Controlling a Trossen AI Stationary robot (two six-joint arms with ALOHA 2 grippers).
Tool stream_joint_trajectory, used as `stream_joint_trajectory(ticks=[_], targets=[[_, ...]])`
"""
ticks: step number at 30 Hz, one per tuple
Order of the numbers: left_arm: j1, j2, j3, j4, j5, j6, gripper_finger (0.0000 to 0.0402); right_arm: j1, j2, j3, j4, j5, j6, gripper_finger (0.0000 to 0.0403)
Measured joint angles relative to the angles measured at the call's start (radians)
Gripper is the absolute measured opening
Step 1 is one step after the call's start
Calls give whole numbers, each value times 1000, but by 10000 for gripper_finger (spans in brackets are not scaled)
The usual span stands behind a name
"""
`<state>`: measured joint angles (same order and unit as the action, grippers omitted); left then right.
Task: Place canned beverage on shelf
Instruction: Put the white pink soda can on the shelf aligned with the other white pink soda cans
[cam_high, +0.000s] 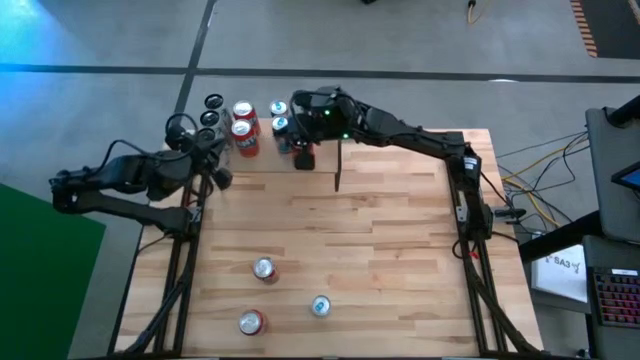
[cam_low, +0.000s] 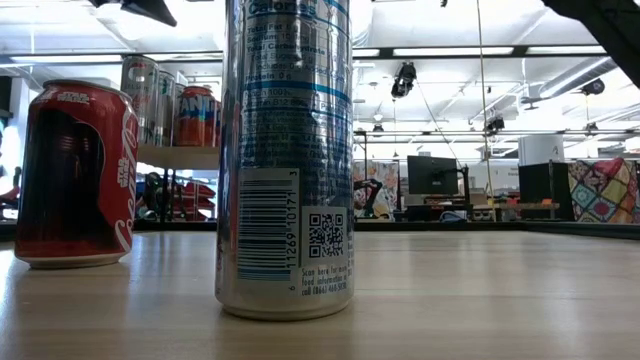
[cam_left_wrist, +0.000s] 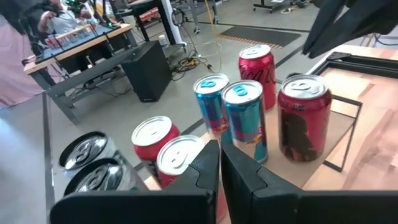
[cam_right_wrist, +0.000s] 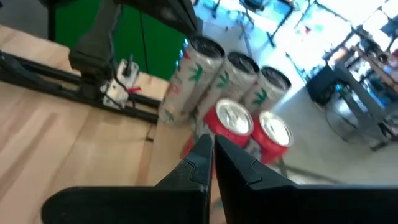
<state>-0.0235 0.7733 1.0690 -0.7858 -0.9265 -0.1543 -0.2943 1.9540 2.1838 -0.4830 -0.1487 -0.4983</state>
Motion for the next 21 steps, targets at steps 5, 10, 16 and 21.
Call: stream_joint_trajectory(ticks=[5,10,16,21], targets=[[28,71,71,-28,57,-27,0,-1,-49,0,-100,22,38,9],[71,167,137,-82,160,-42,0,-1,-101,0,-205,20,81,9],[153,282,314,-376,215,-108,0,-1,-146,0,-332,18,147,9],[243,339,447,-591,308,-151,0,-1,-173,1,-448,16,181,9]])
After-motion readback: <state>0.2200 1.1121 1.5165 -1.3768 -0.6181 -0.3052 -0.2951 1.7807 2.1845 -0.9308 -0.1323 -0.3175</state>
